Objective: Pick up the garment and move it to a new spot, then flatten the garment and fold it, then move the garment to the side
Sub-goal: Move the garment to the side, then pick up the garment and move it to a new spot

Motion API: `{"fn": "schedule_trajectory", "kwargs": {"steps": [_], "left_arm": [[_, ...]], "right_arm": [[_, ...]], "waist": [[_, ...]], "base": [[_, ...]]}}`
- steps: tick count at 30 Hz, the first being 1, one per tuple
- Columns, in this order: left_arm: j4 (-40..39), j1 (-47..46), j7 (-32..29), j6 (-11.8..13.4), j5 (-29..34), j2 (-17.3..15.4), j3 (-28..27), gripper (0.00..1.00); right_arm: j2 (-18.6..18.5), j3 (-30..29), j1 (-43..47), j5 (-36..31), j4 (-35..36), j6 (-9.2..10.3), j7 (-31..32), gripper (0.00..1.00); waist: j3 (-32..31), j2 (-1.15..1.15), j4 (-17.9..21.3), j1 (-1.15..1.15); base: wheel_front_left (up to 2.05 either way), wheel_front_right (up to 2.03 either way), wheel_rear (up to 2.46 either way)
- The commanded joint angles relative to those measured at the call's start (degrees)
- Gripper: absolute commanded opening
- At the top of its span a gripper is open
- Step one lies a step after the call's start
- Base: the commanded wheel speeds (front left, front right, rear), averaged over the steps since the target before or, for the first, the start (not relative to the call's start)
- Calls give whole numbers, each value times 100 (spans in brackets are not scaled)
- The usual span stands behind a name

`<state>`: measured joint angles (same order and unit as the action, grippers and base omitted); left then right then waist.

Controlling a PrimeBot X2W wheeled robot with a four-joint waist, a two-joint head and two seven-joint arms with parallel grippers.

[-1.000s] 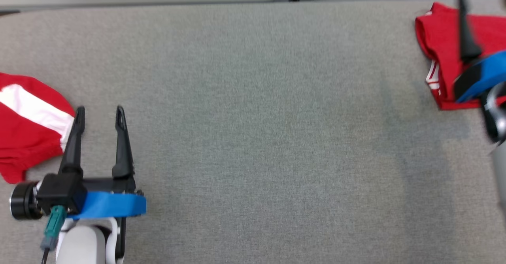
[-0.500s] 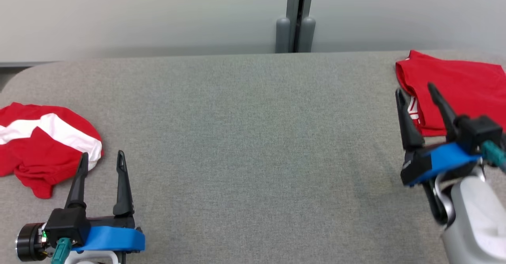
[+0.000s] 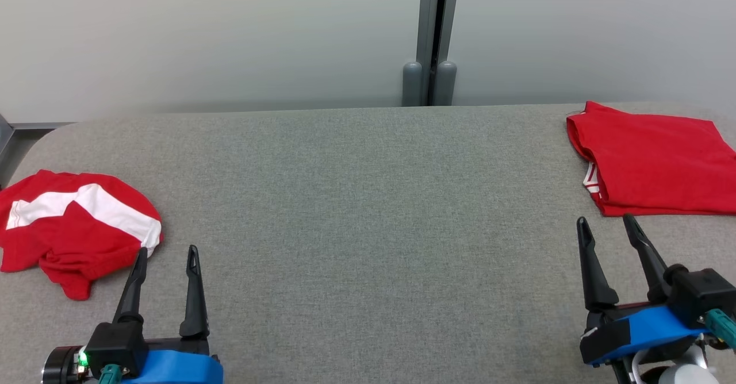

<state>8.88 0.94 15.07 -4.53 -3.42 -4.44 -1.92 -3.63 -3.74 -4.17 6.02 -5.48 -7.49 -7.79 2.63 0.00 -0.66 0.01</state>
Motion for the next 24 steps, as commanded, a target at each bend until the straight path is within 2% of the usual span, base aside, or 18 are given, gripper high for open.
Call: {"fn": "schedule_trajectory", "kwargs": {"steps": [1,7,24], "left_arm": [[-1,29,13,14,24,4,10,100],[25,81,13,16,29,-6,34,100],[83,-9,13,35,-13,-39,59,100]], "right_arm": [[39,-17,154,-45,111,-1,40,100],[73,-58,447,-6,347,-1,202,100],[77,-74,460,130,329,-1,224,100]], "waist": [[-15,0,-11,-1],[-49,0,-46,-1],[0,0,-204,-1]], "base": [[0,0,0],[0,0,0],[0,0,0]]}}
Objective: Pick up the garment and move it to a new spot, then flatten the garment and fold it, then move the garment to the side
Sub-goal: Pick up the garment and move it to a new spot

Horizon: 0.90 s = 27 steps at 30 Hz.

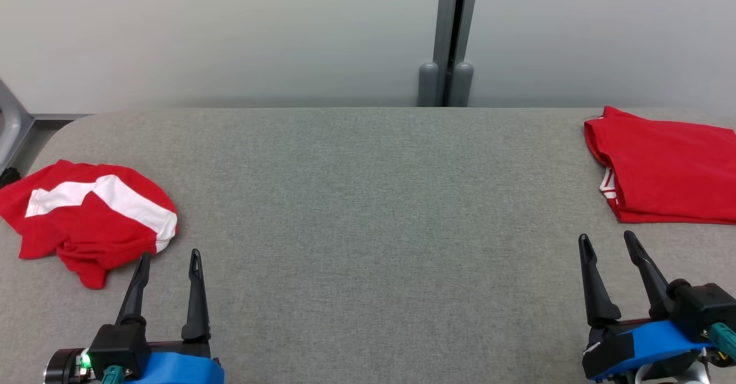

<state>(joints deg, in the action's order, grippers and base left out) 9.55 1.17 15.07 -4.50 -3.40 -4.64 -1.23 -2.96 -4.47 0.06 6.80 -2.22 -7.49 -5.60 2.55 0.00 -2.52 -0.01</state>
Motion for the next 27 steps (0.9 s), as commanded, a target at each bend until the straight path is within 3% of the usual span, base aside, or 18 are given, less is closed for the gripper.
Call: {"fn": "schedule_trajectory", "kwargs": {"steps": [1,10,27], "left_arm": [[16,-36,13,33,-14,-22,-6,100],[-18,-8,13,100,-39,-73,-82,100],[-21,25,12,206,-151,-171,-274,100]], "right_arm": [[9,-2,33,52,1,0,3,100],[9,158,-76,49,-80,-1,10,100],[6,264,-172,-25,-143,-1,42,100]], "waist": [[15,0,-55,1],[22,0,-504,1],[171,0,-1725,1]], "base": [[0,0,0],[0,0,0],[0,0,0]]}}
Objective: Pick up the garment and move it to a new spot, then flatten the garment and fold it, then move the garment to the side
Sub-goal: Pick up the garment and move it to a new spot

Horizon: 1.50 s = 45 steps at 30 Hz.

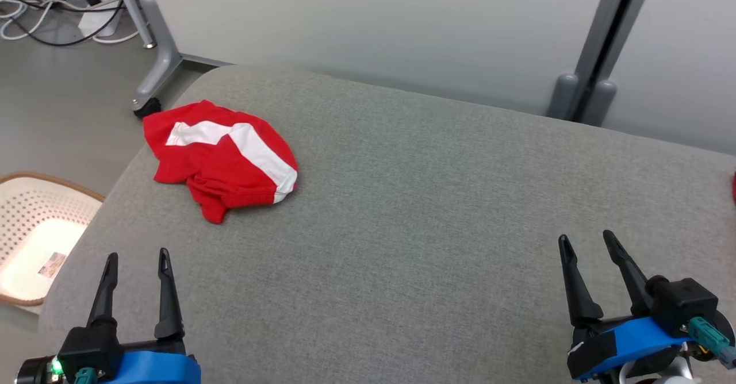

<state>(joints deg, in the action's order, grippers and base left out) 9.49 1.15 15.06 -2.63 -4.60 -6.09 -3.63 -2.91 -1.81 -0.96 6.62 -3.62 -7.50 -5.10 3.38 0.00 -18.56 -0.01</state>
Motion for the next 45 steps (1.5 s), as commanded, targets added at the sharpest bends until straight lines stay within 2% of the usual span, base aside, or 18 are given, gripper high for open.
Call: {"fn": "schedule_trajectory", "kwargs": {"steps": [1,10,19,26,35,45], "left_arm": [[-19,37,14,28,-35,-33,-50,100],[-67,66,14,69,-69,-52,-93,100],[-86,48,14,109,-96,-62,-125,100],[-36,-555,14,22,-209,-197,-229,100],[316,-1767,14,-54,-381,-651,-505,100],[1273,-3234,-90,-230,-712,-1210,-693,100]], "right_arm": [[0,12,-83,-19,-2,1,-6,100],[-1,25,-91,-41,11,1,32,100],[-1,63,-117,-47,-27,1,36,100],[-1,-36,-252,-216,122,1,99,100],[-4,-176,-510,-535,557,1,275,100],[-93,-589,-694,-796,1280,1,479,100]], "waist": [[95,0,-171,1],[150,0,-467,1],[170,0,-425,1],[392,0,-247,1],[1028,0,189,1],[2010,0,742,1]], "base": [[0,0,0],[0,0,0],[0,0,0],[0,0,0],[0,0,0],[0,0,0]]}}
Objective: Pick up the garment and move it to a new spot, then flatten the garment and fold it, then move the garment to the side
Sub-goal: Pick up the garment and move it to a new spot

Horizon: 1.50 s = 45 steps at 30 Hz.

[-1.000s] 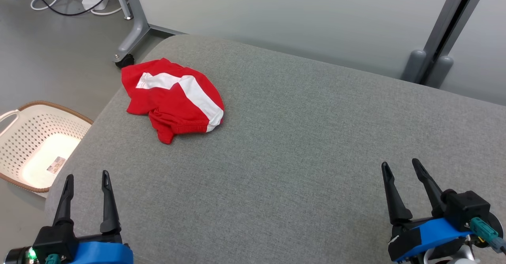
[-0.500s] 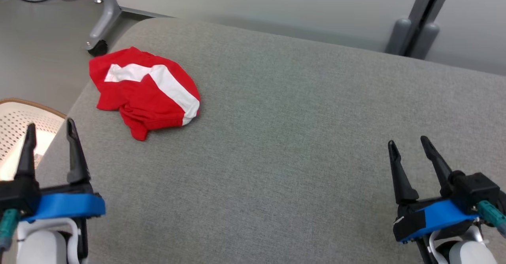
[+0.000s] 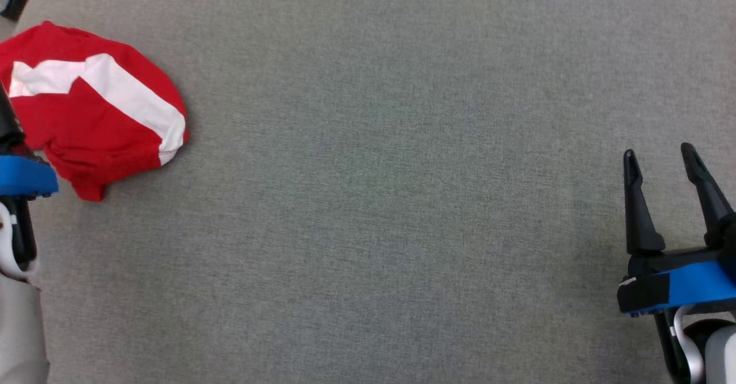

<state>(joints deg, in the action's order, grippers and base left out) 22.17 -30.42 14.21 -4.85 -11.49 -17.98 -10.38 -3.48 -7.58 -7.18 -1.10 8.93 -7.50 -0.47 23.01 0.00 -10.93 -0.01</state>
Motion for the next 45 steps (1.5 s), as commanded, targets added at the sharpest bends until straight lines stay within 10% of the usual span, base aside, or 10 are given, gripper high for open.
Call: {"fn": "schedule_trajectory", "kwargs": {"steps": [1,23,24,28,29,45], "left_arm": [[138,-210,-21,-30,-47,-77,0,100],[2917,-1604,-2854,-268,-1442,-410,1516,100],[2924,-1590,-2929,-268,-1559,-431,1588,93],[2909,-1494,-2952,-269,-1868,-578,1876,6],[2907,-1489,-2883,-269,-1909,-656,1922,0],[2697,-2263,-622,-267,-1520,-1252,2354,0]], "right_arm": [[-33,-55,-67,-44,105,1,28,100],[-30,-271,-211,-180,874,1,225,100],[-32,-264,-215,-177,862,1,231,100],[-32,-215,-250,-155,787,1,198,100],[-30,-211,-259,-144,767,1,182,100],[53,-13,-292,219,-83,1,-324,100]], "waist": [[124,0,10,1],[994,0,232,1],[990,0,232,1],[919,0,268,1],[890,0,285,1],[-56,0,848,1]], "base": [[0,0,0],[0,0,0],[0,0,0],[0,0,0],[0,0,0],[0,0,0]]}}
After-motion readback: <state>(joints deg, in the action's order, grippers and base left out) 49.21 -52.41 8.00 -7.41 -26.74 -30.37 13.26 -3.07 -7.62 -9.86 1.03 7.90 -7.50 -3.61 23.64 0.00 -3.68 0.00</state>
